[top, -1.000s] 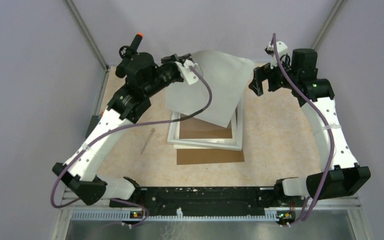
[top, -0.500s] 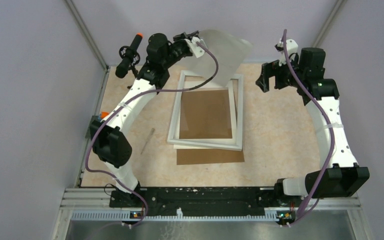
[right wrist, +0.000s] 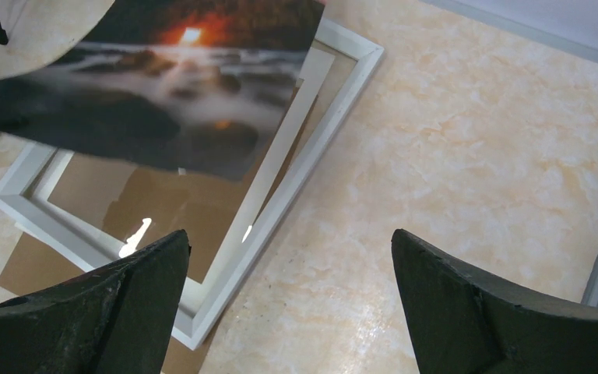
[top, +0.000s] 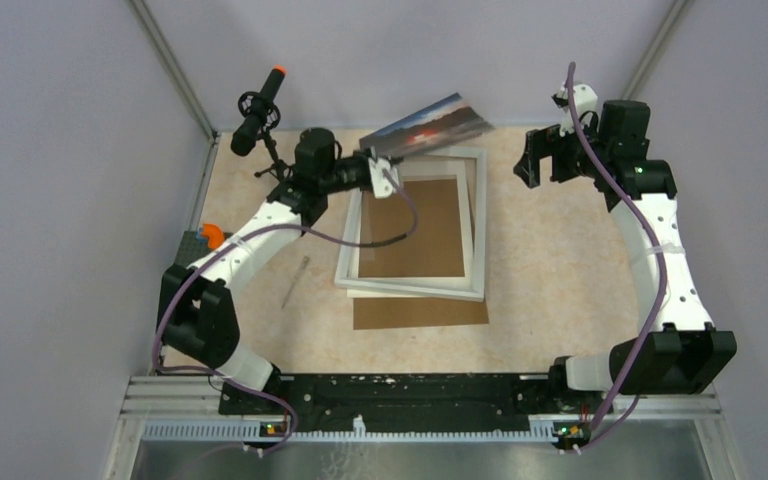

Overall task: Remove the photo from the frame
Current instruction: Place the photo in the photo frame.

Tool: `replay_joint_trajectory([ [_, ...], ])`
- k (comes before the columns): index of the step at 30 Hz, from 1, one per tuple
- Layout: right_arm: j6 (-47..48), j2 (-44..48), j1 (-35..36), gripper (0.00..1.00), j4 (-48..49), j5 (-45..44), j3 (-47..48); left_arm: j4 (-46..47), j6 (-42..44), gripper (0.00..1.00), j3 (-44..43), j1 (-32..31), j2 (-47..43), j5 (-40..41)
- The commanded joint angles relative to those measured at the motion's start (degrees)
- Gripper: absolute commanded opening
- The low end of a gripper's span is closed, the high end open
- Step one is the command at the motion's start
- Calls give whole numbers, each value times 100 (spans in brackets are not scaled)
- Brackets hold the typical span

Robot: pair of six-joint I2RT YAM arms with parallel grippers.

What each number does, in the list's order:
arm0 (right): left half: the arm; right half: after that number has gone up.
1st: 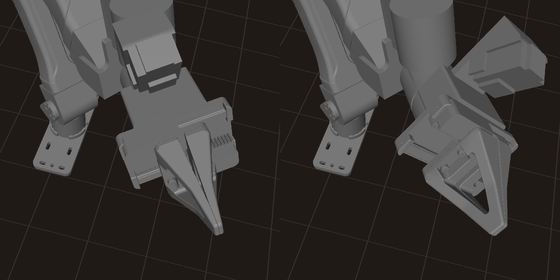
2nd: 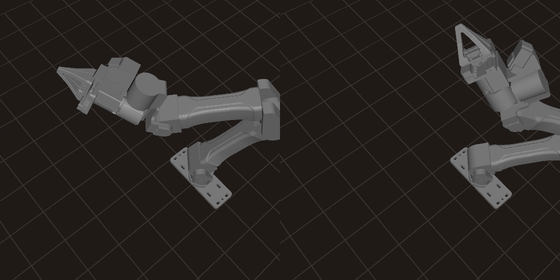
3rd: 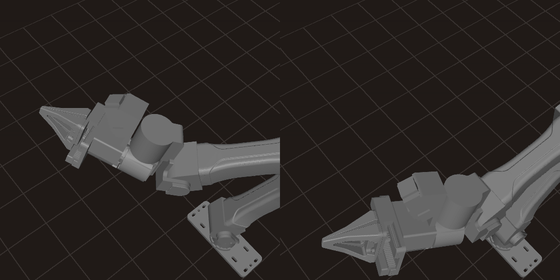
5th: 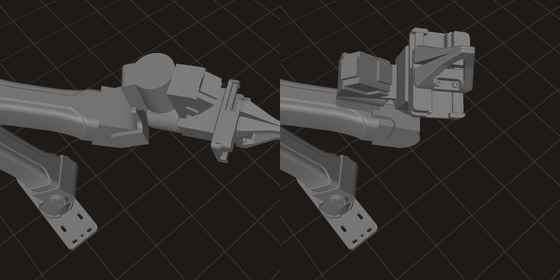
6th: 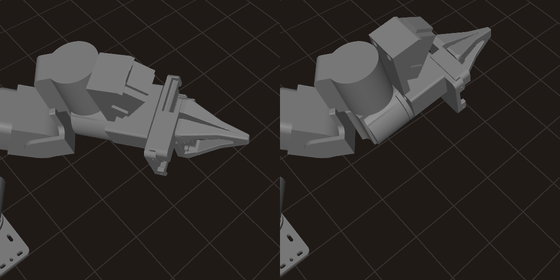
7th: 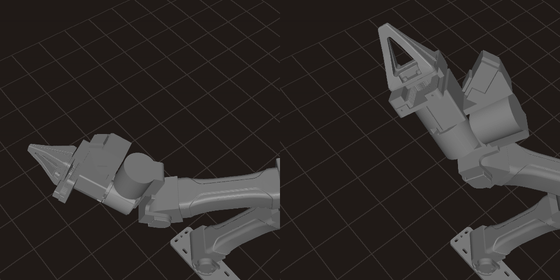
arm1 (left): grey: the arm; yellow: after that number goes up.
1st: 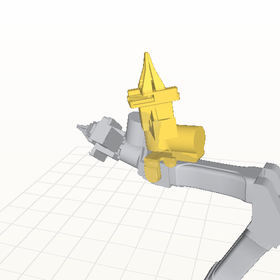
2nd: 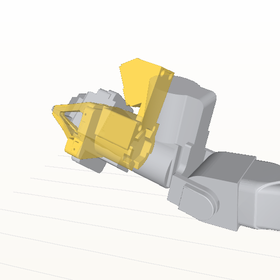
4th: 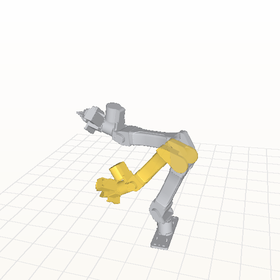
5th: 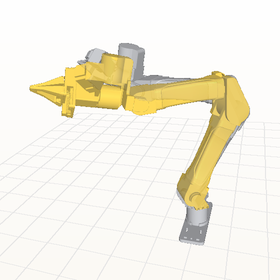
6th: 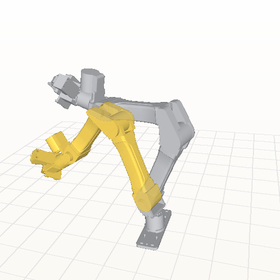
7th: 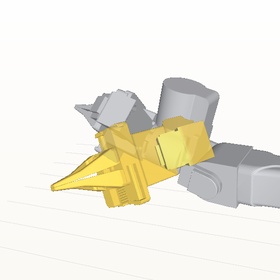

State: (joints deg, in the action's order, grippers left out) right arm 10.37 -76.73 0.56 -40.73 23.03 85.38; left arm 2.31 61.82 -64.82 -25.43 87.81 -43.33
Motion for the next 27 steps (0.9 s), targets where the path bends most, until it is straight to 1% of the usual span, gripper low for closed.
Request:
replay_joint_trajectory([
  [1, -42, -97, -35, 99, 118, 166, -7, -843, 1470, 0, 697, -96, -303, -703],
  [8, -4, -191, -34, 99, 130, 264, -66, -1270, 2696, 0, 1362, -154, -218, -851],
  [12, 9, -175, -37, 99, 109, 272, -103, -1322, 2938, 0, 1566, -155, -241, -819],
  [17, 42, -140, -38, 99, 101, 288, -192, -1391, 3073, 0, 1495, -148, -97, -596],
  [21, 60, -129, -38, 99, 75, 338, -243, -1479, 3441, 0, 1538, -146, -68, -535],
  [22, 61, -121, -38, 99, 64, 349, -256, -1494, 3460, 5, 1537, -143, -78, -514],
  [25, 87, -99, -37, 99, 27, 365, -284, -1744, 3343, 39, 1426, -146, -144, -461],
  [27, 103, -59, -36, 99, 13, 374, -315, -1958, 3248, 54, 1364, -146, -303, -422],
])
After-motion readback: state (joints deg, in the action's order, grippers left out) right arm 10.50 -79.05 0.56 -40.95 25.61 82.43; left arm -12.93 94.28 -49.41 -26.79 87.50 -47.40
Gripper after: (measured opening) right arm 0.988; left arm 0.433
